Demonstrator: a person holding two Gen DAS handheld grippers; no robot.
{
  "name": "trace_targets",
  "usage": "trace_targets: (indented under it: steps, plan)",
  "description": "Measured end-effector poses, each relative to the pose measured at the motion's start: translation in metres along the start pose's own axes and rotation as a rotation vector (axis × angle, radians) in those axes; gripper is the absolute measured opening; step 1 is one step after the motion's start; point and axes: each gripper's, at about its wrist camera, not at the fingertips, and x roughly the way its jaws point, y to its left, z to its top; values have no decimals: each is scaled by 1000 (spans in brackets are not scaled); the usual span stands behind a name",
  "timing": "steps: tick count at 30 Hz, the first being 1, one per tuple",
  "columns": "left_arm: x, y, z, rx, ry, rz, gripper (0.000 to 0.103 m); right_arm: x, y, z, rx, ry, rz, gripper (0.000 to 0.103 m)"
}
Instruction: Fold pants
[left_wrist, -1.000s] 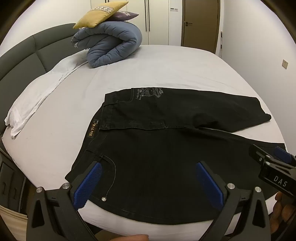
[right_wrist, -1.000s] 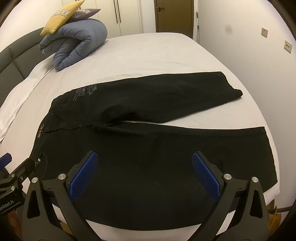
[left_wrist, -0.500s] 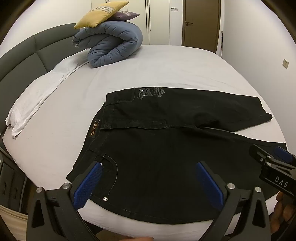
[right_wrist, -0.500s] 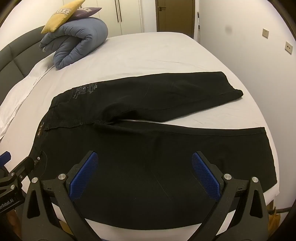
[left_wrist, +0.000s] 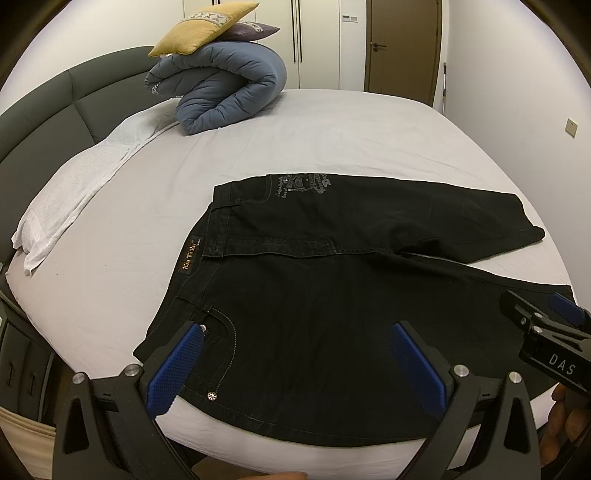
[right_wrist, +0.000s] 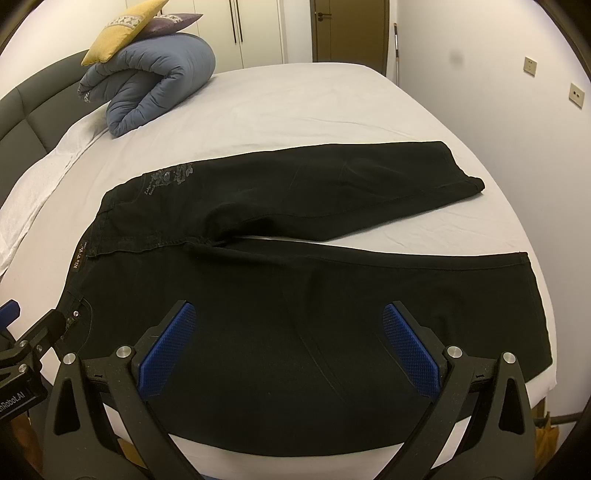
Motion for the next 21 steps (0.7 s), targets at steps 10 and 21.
trace_targets:
  steps: [10,21]
  plan:
    - [-3,3,-2,0,1,2,103,2,1,0,-4,4,0,103]
    - [1,2,-2,0,5,3,103,3,3,-1,-6,6,1,103]
